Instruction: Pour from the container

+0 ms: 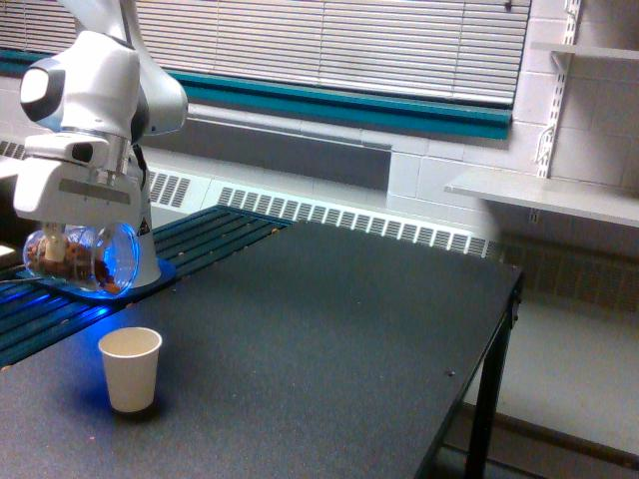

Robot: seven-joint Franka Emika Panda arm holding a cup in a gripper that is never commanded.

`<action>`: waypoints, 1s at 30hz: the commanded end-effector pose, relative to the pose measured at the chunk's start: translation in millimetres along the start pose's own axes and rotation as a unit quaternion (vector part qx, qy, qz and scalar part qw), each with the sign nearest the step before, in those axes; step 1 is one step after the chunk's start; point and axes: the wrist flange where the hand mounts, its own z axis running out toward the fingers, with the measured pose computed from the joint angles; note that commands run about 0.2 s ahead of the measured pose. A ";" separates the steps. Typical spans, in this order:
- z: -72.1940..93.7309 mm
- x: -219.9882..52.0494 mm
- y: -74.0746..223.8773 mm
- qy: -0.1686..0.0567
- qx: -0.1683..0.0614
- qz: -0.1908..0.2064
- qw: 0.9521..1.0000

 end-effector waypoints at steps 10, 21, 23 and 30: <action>12.7 -2.1 -0.4 -0.013 -0.019 -0.005 1.000; 14.4 0.1 -2.9 -0.016 -0.027 -0.016 0.999; 14.2 1.1 -4.0 -0.015 -0.028 -0.018 0.999; 14.1 2.9 -4.2 -0.015 -0.034 -0.022 0.999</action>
